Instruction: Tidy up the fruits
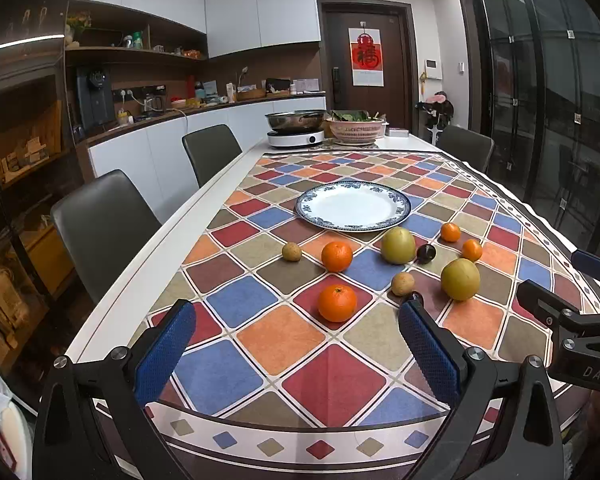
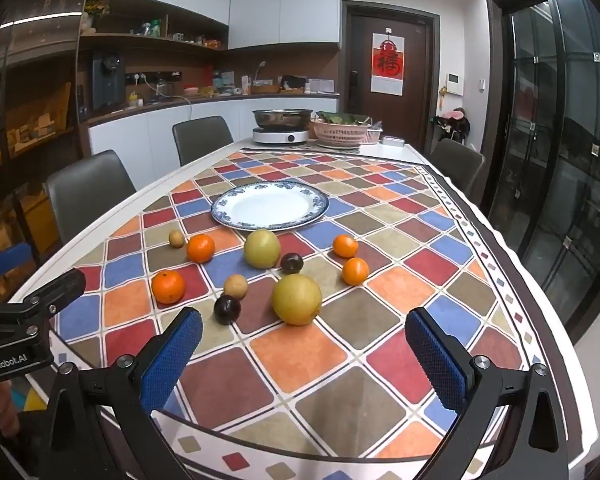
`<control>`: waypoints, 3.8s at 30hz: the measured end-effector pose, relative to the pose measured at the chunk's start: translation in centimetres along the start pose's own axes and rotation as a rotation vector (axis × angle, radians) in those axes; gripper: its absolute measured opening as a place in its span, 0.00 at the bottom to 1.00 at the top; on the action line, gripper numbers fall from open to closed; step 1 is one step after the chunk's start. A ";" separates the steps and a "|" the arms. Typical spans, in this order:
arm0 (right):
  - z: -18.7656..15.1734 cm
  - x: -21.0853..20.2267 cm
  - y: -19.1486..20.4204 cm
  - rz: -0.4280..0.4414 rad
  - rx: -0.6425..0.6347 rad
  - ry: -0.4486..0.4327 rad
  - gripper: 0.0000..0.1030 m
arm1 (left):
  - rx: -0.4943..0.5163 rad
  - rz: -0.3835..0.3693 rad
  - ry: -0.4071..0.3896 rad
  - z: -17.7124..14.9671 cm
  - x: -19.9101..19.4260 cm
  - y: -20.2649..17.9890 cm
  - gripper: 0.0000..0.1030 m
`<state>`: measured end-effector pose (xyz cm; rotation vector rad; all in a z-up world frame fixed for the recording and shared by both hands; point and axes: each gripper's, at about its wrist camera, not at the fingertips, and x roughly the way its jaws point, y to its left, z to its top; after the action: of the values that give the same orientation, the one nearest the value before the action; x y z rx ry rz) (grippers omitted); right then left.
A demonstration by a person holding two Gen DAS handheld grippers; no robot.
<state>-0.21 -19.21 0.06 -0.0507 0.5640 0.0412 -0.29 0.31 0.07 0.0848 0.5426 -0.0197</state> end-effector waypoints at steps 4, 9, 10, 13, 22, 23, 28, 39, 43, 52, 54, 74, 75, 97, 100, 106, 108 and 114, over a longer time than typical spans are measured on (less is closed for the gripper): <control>0.0 0.0 0.0 -0.001 0.000 -0.001 0.99 | 0.001 0.000 -0.002 0.0 0.0 0.0 1.00; 0.0 0.0 0.0 0.000 0.000 -0.001 0.99 | 0.000 0.000 -0.002 0.0 -0.1 0.0 1.00; 0.0 0.0 0.0 0.001 0.000 0.000 0.99 | 0.001 0.001 -0.001 0.0 0.0 0.0 1.00; 0.0 -0.1 0.0 0.000 0.000 -0.002 0.99 | 0.001 0.001 -0.002 0.0 0.0 0.0 1.00; 0.0 -0.1 0.0 0.000 -0.001 -0.003 0.99 | 0.001 -0.001 -0.002 0.0 0.0 -0.1 1.00; 0.0 -0.1 -0.1 0.001 -0.001 -0.003 0.99 | 0.002 -0.001 -0.003 0.0 -0.2 -0.1 1.00; 0.0 -0.1 -0.1 0.000 -0.001 -0.004 0.99 | 0.002 0.001 -0.009 0.0 -0.4 -0.1 1.00; 0.0 -0.1 0.0 0.001 -0.001 -0.005 0.99 | 0.003 0.001 -0.009 0.0 -0.5 -0.1 1.00; 0.0 -0.1 0.0 0.001 0.000 -0.005 0.99 | 0.003 0.001 -0.009 0.0 -0.5 -0.1 1.00; 0.0 -0.1 0.0 0.001 -0.001 -0.006 0.99 | 0.004 0.000 -0.009 0.0 -0.5 -0.1 1.00; 0.0 -0.1 0.0 0.002 -0.001 -0.006 0.99 | 0.002 0.000 -0.009 0.0 -0.5 -0.1 1.00; 0.6 1.5 1.0 0.005 -0.051 0.058 0.99 | 0.012 -0.034 0.069 0.5 1.2 0.3 1.00; 0.8 1.9 1.0 0.006 -0.055 0.069 0.99 | 0.017 -0.039 0.079 0.6 1.5 0.3 1.00; 1.2 10.8 0.3 0.037 -0.051 0.309 0.86 | 0.070 -0.148 0.296 1.4 11.0 -1.0 0.76; 0.9 11.7 0.2 0.047 -0.049 0.342 0.83 | 0.063 -0.166 0.329 1.2 12.0 -1.2 0.72; 0.7 13.2 0.2 0.060 -0.044 0.380 0.75 | 0.071 -0.186 0.377 0.9 13.9 -1.4 0.62; 0.6 13.7 0.2 0.066 -0.043 0.393 0.71 | 0.073 -0.190 0.391 0.9 14.5 -1.6 0.58; 0.7 14.4 0.3 0.087 -0.044 0.411 0.65 | 0.073 -0.212 0.431 0.7 16.0 -2.0 0.47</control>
<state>12.32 -18.54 -7.10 -0.0784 0.9764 0.1297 13.66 -1.66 -7.78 0.1035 0.9799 -0.2325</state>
